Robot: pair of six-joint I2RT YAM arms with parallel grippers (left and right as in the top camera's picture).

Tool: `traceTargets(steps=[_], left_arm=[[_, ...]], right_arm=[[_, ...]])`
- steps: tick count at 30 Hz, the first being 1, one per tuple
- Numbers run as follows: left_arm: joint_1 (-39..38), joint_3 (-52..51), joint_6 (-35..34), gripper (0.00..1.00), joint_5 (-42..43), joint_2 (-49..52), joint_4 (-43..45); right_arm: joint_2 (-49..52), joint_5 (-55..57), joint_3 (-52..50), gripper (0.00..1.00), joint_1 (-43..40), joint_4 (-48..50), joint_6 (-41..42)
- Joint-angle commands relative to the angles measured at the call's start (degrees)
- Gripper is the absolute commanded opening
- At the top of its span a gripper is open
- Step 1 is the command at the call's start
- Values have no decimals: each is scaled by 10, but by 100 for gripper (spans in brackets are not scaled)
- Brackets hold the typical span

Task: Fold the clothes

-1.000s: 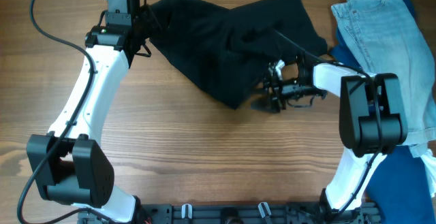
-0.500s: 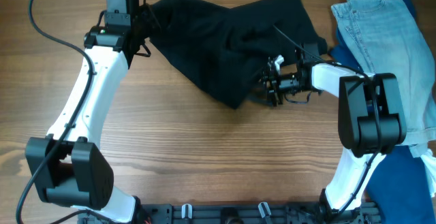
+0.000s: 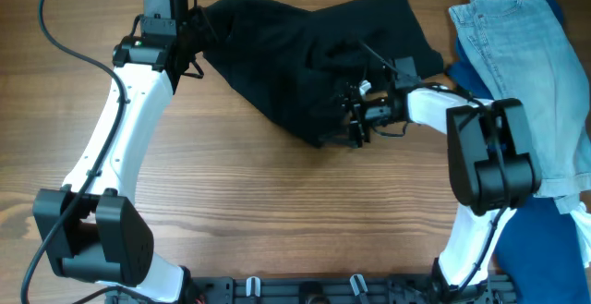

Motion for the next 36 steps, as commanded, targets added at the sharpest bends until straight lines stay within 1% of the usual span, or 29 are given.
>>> traceTargets(steps=[1,5,7,8,9,10,12,14,15,16,17,20,21,22,23,25,26,27,28,29,30,31,32,33,35,36], left_arm=[[-2,10,16,4,7,-18,2],[-2,10,16,4,7,-18,2],[-2,10,16,4,7,-18,2],[-2,10,16,4,7,-18,2],[-2,10,16,4,7,-18,2],[-2,10,15,4,7,-18,1],[-2,10,16,4,7,-17,2],[-2,10,15,4,7,-18,1],[-2,10,15,4,7,-18,1],[-2,10,15,4,8,-18,1],[-2,10,15,4,8,-18,2],[-2,10,15,4,17,-18,2],[-2,10,15,4,19,-18,2],[-2,10,15,4,21,-18,2],[-2,10,15,4,21,-18,2],[-2,10,15,4,21,-18,2],[-2,10,15,4,22,-18,2],[-2,10,15,4,23,-18,2],[-2,10,15,4,23,-18,2],[-2,10,15,4,23,-18,1],[-2,10,15,4,23,-18,2],[-2,10,15,4,23,-18,2],[-2,10,15,4,23,-18,1],[-2,10,15,4,23,-18,1],[-2,10,16,4,23,-18,1],[-2,10,16,4,23,-18,1]], right_arm=[[7,-14,0,72,-30,-28,-69],[7,-33,0,74,-30,-51,-97],[7,-42,-1,70,-30,-79,-115],[7,-39,-1,66,-32,-88,-122],[7,-37,-1,64,-34,-86,-129],[7,-29,-1,66,-36,-83,-144],[7,-13,-1,65,-44,-91,-196],[7,84,-1,62,-55,-149,-216],[7,114,-1,64,-60,-171,-217],[8,118,-1,69,-67,-183,-225],[8,122,-1,69,-75,-184,-230],[8,176,-1,56,-101,-172,-239],[8,189,-1,48,-106,-170,-236],[8,200,-1,42,-107,-167,-228],[8,193,-1,40,-107,-163,-220],[8,147,-1,64,-107,-145,-202],[8,118,-1,67,-106,-133,-184],[8,96,-1,77,-103,-115,-168],[8,90,-1,77,-100,-108,-154],[8,78,-1,73,-93,-89,-132],[8,73,-1,65,-87,-71,-109],[8,72,-1,61,-80,-57,-91],[8,65,-1,60,-70,-37,-73],[9,53,-1,60,-57,-9,-43],[9,46,-1,61,-42,24,-11],[9,43,-1,63,-32,41,8]])
